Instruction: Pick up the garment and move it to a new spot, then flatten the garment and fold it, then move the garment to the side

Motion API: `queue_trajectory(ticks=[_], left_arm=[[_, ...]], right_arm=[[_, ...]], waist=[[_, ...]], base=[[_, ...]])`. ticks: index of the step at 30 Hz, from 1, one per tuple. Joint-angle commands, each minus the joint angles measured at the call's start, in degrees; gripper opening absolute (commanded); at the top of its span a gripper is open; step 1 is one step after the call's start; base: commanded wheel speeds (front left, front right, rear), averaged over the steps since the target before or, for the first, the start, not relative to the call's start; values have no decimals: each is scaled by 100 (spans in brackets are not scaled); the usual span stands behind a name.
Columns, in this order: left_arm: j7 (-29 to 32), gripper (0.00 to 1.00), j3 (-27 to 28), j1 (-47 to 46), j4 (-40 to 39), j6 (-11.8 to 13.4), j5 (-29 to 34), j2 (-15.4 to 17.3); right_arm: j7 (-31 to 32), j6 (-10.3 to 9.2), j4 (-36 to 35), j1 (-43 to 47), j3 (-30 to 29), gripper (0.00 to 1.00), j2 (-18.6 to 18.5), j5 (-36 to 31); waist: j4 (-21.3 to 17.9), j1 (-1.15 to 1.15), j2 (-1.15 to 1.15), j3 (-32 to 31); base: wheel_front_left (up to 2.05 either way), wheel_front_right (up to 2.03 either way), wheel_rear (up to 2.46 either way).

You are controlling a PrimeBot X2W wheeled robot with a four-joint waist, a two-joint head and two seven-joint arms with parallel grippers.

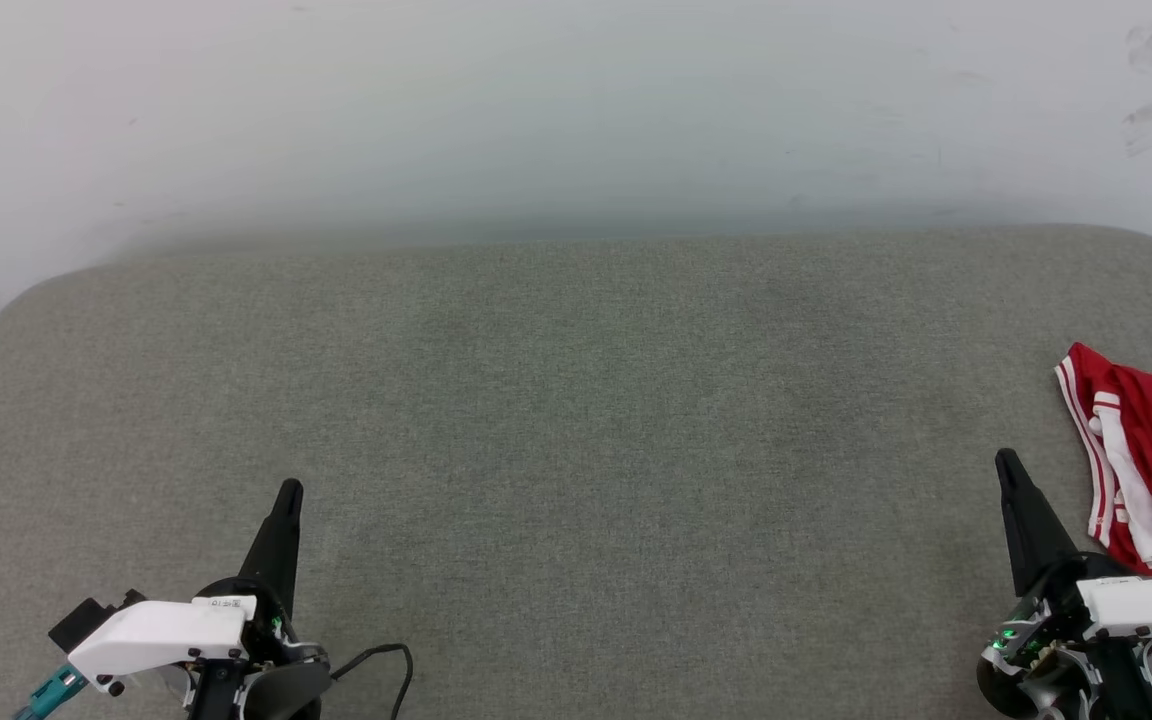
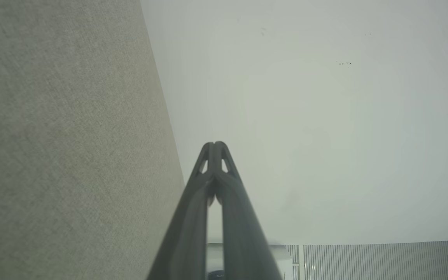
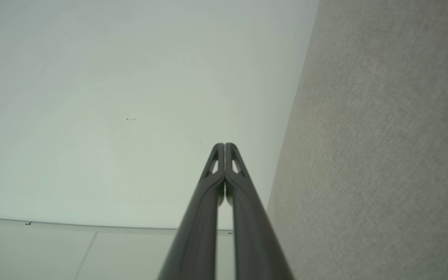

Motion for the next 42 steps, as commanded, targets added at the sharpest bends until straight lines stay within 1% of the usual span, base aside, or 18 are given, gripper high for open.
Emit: queue_trajectory(ticks=[1, 5, 42], left_arm=[[29, 0, 24, -89, 22, -41, -106, 0], [74, 0, 40, -113, 45, -49, -257, -5], [116, 0, 95, -113, 44, -43, -165, -46]], right_arm=[[35, 0, 20, -61, -13, 0, 14, 99], [88, 0, 39, -92, -26, 0, 19, 252], [122, 0, 38, -87, -85, 0, 61, 164]], waist=[[0, 0, 0, 0], [-1, 0, 0, 2], [-1, 0, 0, 2]], base=[[0, 0, 0], [0, 0, 0], [0, 0, 0]])
